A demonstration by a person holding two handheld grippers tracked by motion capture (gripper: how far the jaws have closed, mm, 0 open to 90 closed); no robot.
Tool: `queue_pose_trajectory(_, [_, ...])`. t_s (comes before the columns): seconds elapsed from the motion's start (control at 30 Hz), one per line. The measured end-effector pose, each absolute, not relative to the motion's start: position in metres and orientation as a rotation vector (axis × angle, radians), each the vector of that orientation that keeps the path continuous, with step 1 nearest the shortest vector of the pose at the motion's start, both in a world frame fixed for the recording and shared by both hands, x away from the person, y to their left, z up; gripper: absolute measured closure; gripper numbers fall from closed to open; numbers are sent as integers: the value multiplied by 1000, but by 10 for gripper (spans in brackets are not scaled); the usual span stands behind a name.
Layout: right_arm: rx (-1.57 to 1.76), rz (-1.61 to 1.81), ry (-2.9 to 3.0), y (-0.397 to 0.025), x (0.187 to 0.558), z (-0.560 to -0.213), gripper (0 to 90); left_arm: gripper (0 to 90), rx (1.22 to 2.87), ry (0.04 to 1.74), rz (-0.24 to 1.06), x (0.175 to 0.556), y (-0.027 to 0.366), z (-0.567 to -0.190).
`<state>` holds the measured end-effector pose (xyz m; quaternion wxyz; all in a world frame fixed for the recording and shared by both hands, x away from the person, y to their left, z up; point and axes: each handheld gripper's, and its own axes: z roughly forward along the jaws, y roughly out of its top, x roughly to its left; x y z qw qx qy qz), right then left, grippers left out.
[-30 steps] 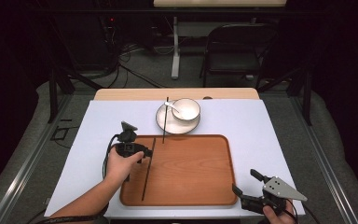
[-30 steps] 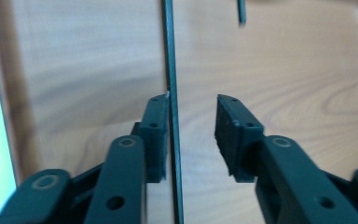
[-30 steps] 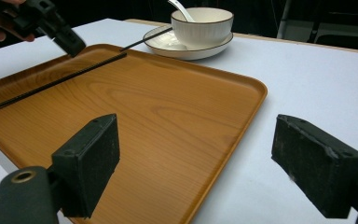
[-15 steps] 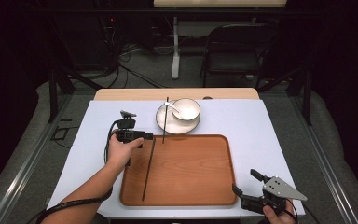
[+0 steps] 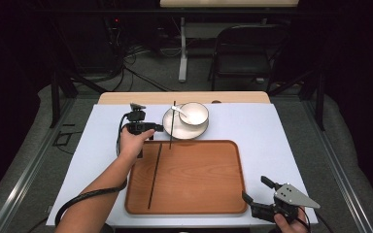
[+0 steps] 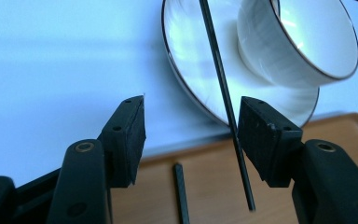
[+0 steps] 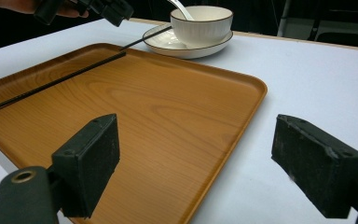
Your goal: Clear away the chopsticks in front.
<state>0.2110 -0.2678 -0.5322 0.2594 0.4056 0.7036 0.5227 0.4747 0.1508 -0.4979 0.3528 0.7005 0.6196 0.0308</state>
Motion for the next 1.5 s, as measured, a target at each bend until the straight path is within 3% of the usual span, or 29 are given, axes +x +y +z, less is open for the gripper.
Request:
queue_pose_trajectory(0.13, [1100,1417,1907,-268,211,-532,147,387,1857,1590,159,486,145,-493])
queue_pose_trajectory(0.37, [1102,1417,1906,-268,211,-532,147,365,1847,1602,165,502,142,-485])
queue_pose_trajectory(0.7, [1104,1418,1906,-269,211,-532,146,456,1873,1577,157,514,125,-484])
queue_pose_trajectory(1.0, [1107,1419,1904,-269,211,-532,147,609,1910,1575,89,519,105,-500])
queue_pose_trajectory(1.5, [1105,1420,1903,-270,211,-533,147,701,1902,1693,17,531,95,-514])
